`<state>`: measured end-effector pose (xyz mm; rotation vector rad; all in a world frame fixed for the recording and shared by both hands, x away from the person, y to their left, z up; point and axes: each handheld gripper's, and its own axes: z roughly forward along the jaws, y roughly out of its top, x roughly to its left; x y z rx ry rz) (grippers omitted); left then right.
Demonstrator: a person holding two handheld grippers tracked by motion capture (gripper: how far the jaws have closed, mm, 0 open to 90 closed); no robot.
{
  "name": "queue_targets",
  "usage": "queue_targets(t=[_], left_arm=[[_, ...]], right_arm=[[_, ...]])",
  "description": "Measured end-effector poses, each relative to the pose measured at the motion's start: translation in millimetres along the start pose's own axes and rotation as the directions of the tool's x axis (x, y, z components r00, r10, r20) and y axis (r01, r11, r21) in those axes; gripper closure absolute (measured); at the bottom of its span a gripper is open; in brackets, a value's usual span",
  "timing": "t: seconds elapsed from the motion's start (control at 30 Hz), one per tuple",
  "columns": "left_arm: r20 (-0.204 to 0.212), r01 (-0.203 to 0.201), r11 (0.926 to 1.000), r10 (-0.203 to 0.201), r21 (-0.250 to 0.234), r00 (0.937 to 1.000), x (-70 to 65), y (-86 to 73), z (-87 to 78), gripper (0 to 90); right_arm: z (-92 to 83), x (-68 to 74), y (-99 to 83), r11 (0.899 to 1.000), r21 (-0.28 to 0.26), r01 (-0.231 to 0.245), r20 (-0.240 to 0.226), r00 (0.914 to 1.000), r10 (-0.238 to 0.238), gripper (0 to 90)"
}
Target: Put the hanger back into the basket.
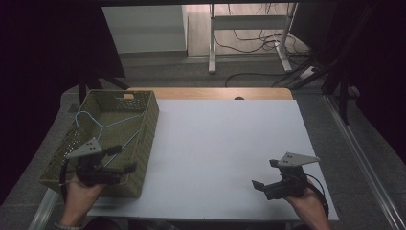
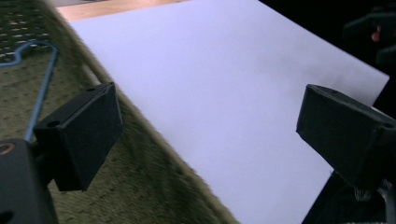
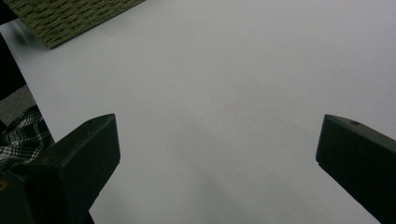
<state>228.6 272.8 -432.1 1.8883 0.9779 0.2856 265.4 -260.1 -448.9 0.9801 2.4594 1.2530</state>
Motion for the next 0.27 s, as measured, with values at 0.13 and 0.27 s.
queue_targets(t=[0.13,0.27], left_arm=[[-0.043,-0.045,0.9965,0.048,0.070,0.9979,-8.7,-12.6,9.8,3.2],[-0.062,-0.056,0.9945,0.062,0.088,0.9961,-8.4,-16.6,12.9,1.8]], right_arm=[[1.5,0.7,-2.5,1.000,0.010,0.007,-0.003,1.0000,-0.007,0.0],[4.9,1.0,-3.1,1.000,0.020,0.019,-0.006,0.9998,-0.019,0.0]])
